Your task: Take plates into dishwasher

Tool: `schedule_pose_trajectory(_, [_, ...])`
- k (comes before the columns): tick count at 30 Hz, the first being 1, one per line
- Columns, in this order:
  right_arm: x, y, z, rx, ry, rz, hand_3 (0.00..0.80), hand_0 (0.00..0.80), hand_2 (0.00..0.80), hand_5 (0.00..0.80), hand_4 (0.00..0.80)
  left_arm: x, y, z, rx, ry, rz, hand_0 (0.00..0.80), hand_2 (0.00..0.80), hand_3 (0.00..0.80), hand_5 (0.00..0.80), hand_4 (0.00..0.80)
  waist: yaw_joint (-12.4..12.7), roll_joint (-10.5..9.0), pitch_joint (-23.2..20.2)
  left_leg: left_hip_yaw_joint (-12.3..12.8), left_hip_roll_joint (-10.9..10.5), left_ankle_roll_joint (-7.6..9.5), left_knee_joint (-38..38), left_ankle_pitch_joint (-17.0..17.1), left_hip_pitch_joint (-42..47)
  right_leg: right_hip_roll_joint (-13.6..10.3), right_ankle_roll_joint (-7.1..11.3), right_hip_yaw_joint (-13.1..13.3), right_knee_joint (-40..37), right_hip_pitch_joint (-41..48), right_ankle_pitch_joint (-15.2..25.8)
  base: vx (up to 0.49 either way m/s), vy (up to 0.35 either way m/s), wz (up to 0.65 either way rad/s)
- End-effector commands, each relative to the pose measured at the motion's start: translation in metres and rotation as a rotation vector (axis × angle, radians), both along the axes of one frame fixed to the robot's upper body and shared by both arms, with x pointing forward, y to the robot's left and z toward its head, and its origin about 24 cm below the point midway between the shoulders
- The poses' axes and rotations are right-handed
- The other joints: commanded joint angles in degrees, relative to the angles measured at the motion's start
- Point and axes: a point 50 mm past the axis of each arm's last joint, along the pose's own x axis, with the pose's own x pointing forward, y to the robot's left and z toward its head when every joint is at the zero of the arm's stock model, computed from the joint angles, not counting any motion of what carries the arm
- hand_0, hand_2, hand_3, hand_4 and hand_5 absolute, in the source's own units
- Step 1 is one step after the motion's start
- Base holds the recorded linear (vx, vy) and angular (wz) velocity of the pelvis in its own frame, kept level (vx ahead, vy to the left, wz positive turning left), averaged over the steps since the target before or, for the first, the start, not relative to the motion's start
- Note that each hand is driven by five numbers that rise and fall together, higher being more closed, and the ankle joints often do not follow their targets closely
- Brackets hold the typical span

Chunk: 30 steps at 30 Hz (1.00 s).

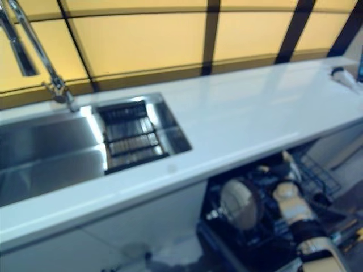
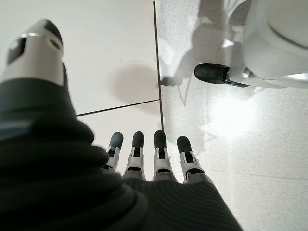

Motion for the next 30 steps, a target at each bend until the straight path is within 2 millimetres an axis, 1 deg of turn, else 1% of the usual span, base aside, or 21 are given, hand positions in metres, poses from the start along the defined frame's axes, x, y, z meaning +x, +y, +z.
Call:
schedule_pose_trajectory(1, [0.001,-0.026,0.056,-0.088,-0.147,-0.055,0.000,0.000,0.000,0.000,0.000,0.000,0.008,-0.001,0.083,0.083,-0.049,0.000,0.000,0.000,0.000,0.000,2.44,-0.45,-2.86,0.33,1.57,-1.43,0.14,-6.88,6.29,-0.68,1.59,0.83,0.92,-2.63,3.67,0.054,-0.074,-0.03])
schedule_pose_trajectory(6, [-0.010,-0.050,0.072,-0.109,-0.166,-0.122,0.000,0.000,0.000,0.000,0.000,-0.015,0.021,-0.002,0.115,0.154,-0.006,0.000,0.000,0.000,0.000,0.000,2.59,-1.32,-3.25,0.74,3.29,-1.81,0.66,-6.84,7.42,0.50,0.57,0.36,2.23,-1.75,1.95,0.032,-0.112,-0.05])
schedule_pose_trajectory(7, [-0.016,-0.060,0.079,-0.119,-0.171,-0.149,0.000,0.000,0.000,0.000,0.000,-0.023,0.024,-0.003,0.116,0.178,0.013,0.000,0.000,0.000,0.000,0.000,2.90,-1.59,-3.28,0.48,3.86,-2.13,0.92,-6.66,7.52,1.06,0.14,0.07,2.28,-1.35,1.52,0.003,-0.130,-0.08])
schedule_pose_trajectory(8, [-0.016,-0.060,0.079,-0.118,-0.171,-0.149,0.000,0.000,0.000,0.000,0.000,-0.023,0.024,-0.003,0.116,0.178,0.013,0.000,0.000,0.000,0.000,0.000,2.91,-1.58,-3.26,0.46,3.87,-2.15,0.92,-6.66,7.54,1.07,0.12,0.06,2.28,-1.33,1.51,0.000,-0.174,-0.05])
schedule_pose_trajectory(10, [-0.023,-0.073,0.088,-0.123,-0.174,-0.191,0.000,0.000,0.000,0.000,0.000,-0.035,0.030,-0.004,0.117,0.213,0.030,0.000,0.000,0.000,0.000,0.000,3.57,-2.00,-3.30,-0.42,4.63,-2.81,1.09,-6.06,7.36,2.09,-0.48,-0.43,2.17,-0.65,0.93,-0.004,-0.167,0.01])
schedule_pose_trajectory(12, [-0.027,-0.079,0.091,-0.118,-0.174,-0.211,0.000,0.000,0.000,0.000,0.000,-0.041,0.032,-0.005,0.118,0.235,0.039,0.000,0.000,0.000,0.000,0.000,3.88,-2.16,-3.39,-1.04,4.98,-3.31,1.09,-5.61,7.16,2.69,-0.78,-0.74,1.84,-0.29,0.77,-0.006,-0.145,0.05])
schedule_pose_trajectory(13, [-0.033,-0.088,0.091,-0.103,-0.170,-0.233,0.000,0.000,0.000,0.000,0.000,-0.051,0.034,-0.006,0.141,0.275,0.055,0.000,0.000,0.000,0.000,0.000,4.14,-2.25,-3.37,-1.74,5.44,-3.94,1.12,-4.98,6.82,3.32,-1.07,-0.77,1.27,0.01,0.89,-0.002,-0.122,0.09])
schedule_pose_trajectory(14, [-0.033,-0.088,0.090,-0.103,-0.170,-0.233,0.000,0.000,0.000,0.000,0.000,-0.051,0.034,-0.006,0.141,0.275,0.055,0.000,0.000,0.000,0.000,0.000,4.15,-2.25,-3.39,-1.78,5.45,-3.96,1.12,-4.97,6.81,3.34,-1.08,-0.81,1.21,0.04,0.91,0.008,-0.150,0.11])
schedule_pose_trajectory(15, [-0.039,-0.097,0.090,-0.104,-0.158,-0.260,0.000,0.000,0.000,0.000,0.000,-0.069,0.038,-0.008,0.153,0.329,0.094,0.000,0.000,0.000,0.000,0.000,4.63,-2.28,-3.16,-2.30,5.83,-4.67,1.21,-4.03,6.15,3.58,-1.05,-1.16,0.70,0.27,1.24,0.006,-0.072,0.09])
schedule_pose_trajectory(16, [-0.039,-0.097,0.090,-0.104,-0.157,-0.260,0.000,0.000,0.000,0.000,0.000,-0.069,0.038,-0.008,0.153,0.329,0.094,0.000,0.000,0.000,0.000,0.000,4.62,-2.29,-3.18,-2.32,5.83,-4.68,1.20,-4.00,6.12,3.58,-1.06,-1.18,0.69,0.25,1.24,-0.008,-0.120,0.05])
schedule_pose_trajectory(17, [-0.044,-0.104,0.095,-0.104,-0.154,-0.286,0.000,0.000,0.000,0.000,0.000,-0.084,0.043,-0.008,0.163,0.371,0.102,0.000,0.000,0.000,0.000,0.000,5.25,-2.33,-2.95,-2.08,6.21,-5.47,1.23,-2.79,5.09,3.47,-0.90,-2.04,0.15,0.14,1.77,-0.038,-0.052,0.03])
schedule_pose_trajectory(19, [-0.052,-0.114,0.103,-0.136,-0.151,-0.317,0.000,0.000,0.000,0.000,0.000,-0.088,0.046,-0.007,0.164,0.385,0.087,0.000,0.000,0.000,0.000,0.000,4.74,-2.24,-2.62,1.84,5.83,-5.93,3.13,-2.57,3.72,3.14,-0.92,-3.36,0.00,-0.08,2.18,-0.113,-0.033,0.08])
schedule_pose_trajectory(20, [-0.056,-0.119,0.106,-0.146,-0.151,-0.331,0.000,0.000,0.000,0.000,0.000,-0.086,0.047,-0.007,0.160,0.381,0.084,0.000,0.000,0.000,0.000,0.000,4.19,-2.37,-2.47,3.94,5.11,-5.81,5.13,-3.41,3.21,2.80,-1.02,-4.12,0.06,-0.41,2.36,-0.263,-0.035,0.21])
schedule_pose_trajectory(21, [-0.063,-0.127,0.108,-0.138,-0.168,-0.357,0.000,0.000,0.000,0.000,0.000,-0.076,0.047,-0.005,0.153,0.358,0.069,0.000,0.000,0.000,0.000,0.000,3.19,-2.80,-2.41,6.09,3.41,-5.04,8.85,-6.13,2.35,2.19,-1.27,-4.88,0.23,-1.19,2.51,-0.287,-0.027,0.41])
schedule_pose_trajectory(23, [-0.067,-0.132,0.107,-0.136,-0.185,-0.356,0.000,0.000,0.000,0.000,0.000,-0.065,0.047,-0.004,0.149,0.335,0.068,0.000,0.000,0.000,0.000,0.000,2.14,-3.15,-2.51,6.35,2.03,-4.47,12.56,-8.13,2.27,1.91,-1.61,-4.36,0.34,-2.08,2.70,-0.265,0.013,0.45])
schedule_pose_trajectory(24, [-0.073,-0.137,0.110,-0.166,-0.198,-0.358,0.000,0.000,0.000,0.000,0.000,-0.047,0.045,-0.002,0.142,0.295,0.059,0.000,0.000,0.000,0.000,0.000,0.87,-3.30,-2.66,5.50,0.82,-4.54,19.80,-8.57,2.39,2.11,-2.43,-3.77,0.50,-3.06,3.03,-0.245,0.025,0.15])
schedule_pose_trajectory(25, [-0.075,-0.138,0.110,-0.167,-0.200,-0.361,0.000,0.000,0.000,0.000,0.000,-0.043,0.045,-0.002,0.139,0.288,0.059,0.000,0.000,0.000,0.000,0.000,0.53,-3.51,-2.93,5.21,0.45,-4.55,21.18,-8.06,2.02,2.00,-2.62,-3.88,0.51,-3.63,3.34,-0.332,0.027,0.02])
schedule_pose_trajectory(26, [-0.080,-0.141,0.113,-0.171,-0.207,-0.375,0.000,0.000,0.000,0.000,0.000,-0.025,0.044,0.002,0.130,0.248,0.056,0.000,0.000,0.000,0.000,0.000,-0.52,-3.44,-3.23,4.62,0.16,-4.72,23.71,-7.07,2.06,2.35,-3.18,-3.91,1.00,-4.33,3.59,-0.229,0.034,-0.19])
schedule_pose_trajectory(27, [-0.084,-0.144,0.115,-0.169,-0.208,-0.388,0.000,0.000,0.000,0.000,0.000,-0.015,0.043,0.004,0.122,0.228,0.052,0.000,0.000,0.000,0.000,0.000,-1.27,-3.11,-3.44,4.63,0.47,-4.87,23.54,-7.24,2.63,2.66,-3.30,-4.21,1.42,-4.88,3.73,-0.280,0.075,-0.20])
schedule_pose_trajectory(28, [-0.089,-0.148,0.113,-0.138,-0.219,-0.409,0.000,0.000,0.000,0.000,0.000,-0.002,0.038,0.006,0.102,0.211,0.027,0.000,0.000,0.000,0.000,0.000,-2.29,-2.36,-3.72,5.37,1.36,-4.71,18.63,-8.11,4.59,3.27,-2.89,-4.57,2.25,-5.87,4.07,-0.194,0.069,-0.04])
schedule_pose_trajectory(30, [-0.091,-0.151,0.108,-0.116,-0.228,-0.427,0.000,0.000,0.000,0.000,0.000,0.006,0.030,0.005,0.068,0.202,-0.007,0.000,0.000,0.000,0.000,0.000,-2.58,-2.28,-3.72,5.91,1.23,-4.34,16.28,-9.38,5.55,3.42,-2.57,-4.76,2.24,-6.15,4.43,-0.223,0.047,0.67])
